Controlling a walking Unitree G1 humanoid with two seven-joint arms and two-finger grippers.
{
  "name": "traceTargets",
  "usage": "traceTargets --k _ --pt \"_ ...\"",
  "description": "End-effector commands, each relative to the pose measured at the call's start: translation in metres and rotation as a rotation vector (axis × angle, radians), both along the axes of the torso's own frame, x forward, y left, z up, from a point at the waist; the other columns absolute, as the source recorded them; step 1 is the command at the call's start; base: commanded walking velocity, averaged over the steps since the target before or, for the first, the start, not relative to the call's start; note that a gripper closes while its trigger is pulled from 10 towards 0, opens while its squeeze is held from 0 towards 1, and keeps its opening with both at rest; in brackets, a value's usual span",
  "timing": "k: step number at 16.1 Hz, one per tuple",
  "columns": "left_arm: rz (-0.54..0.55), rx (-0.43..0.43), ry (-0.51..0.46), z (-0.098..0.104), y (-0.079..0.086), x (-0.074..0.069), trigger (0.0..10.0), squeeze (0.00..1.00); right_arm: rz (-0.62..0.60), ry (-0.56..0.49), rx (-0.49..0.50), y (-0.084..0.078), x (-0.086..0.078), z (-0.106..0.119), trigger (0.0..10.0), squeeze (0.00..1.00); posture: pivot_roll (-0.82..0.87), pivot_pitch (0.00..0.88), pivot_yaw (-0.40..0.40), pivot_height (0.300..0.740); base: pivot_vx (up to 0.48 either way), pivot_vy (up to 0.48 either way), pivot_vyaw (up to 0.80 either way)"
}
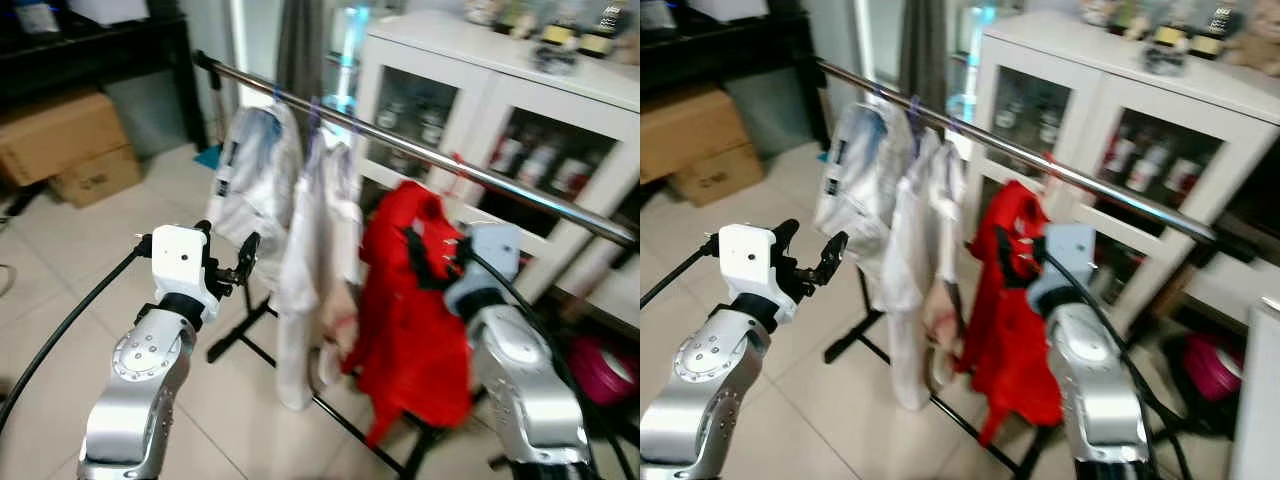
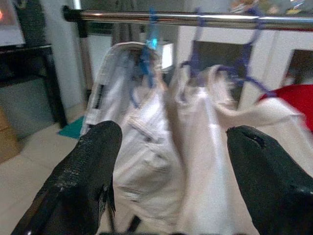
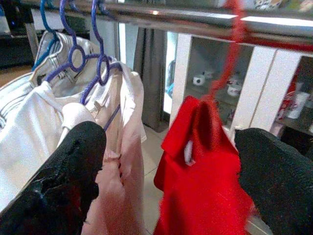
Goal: Hang hanger
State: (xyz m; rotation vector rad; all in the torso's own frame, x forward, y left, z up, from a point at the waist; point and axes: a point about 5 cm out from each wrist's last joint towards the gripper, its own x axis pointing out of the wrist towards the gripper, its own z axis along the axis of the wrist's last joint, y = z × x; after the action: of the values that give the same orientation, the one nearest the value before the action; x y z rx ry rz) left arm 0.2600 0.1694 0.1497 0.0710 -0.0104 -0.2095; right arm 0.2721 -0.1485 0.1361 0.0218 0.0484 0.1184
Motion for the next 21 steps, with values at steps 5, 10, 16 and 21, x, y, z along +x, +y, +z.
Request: traceTargets --k 5,10,16,21 --pt "-0.179 -0.008 0.05 0.0 -0.009 0.006 10.0 0.0 -0.017 0.049 -0.021 -0.004 -0.001 0.012 10.0 0.0 -0.04 0.0 -0.039 0.74 0.143 0.0 0.0" --pt "-0.351 -0.019 0.08 0.006 -0.011 0.005 10.0 0.0 -0.072 0.106 -0.03 -0.017 0.006 0.027 10.0 0.0 -0.02 0.0 -0.043 0.74 0.0 0.0 0.0" --pt "-0.681 0.016 0.19 0.008 -0.017 -0.008 10.0 0.0 -0.043 0.208 0.071 -0.015 0.028 0.025 10.0 0.0 0.0 0.0 -0.052 0.74 0.0 0.0 0.0" --pt "-0.722 0.011 0.214 0.008 -0.017 -0.011 10.0 0.0 -0.053 0.224 0.144 -0.014 0.051 0.03 3.5 0.0 0.01 0.0 -0.053 0.74 0.0 0.0 0.0"
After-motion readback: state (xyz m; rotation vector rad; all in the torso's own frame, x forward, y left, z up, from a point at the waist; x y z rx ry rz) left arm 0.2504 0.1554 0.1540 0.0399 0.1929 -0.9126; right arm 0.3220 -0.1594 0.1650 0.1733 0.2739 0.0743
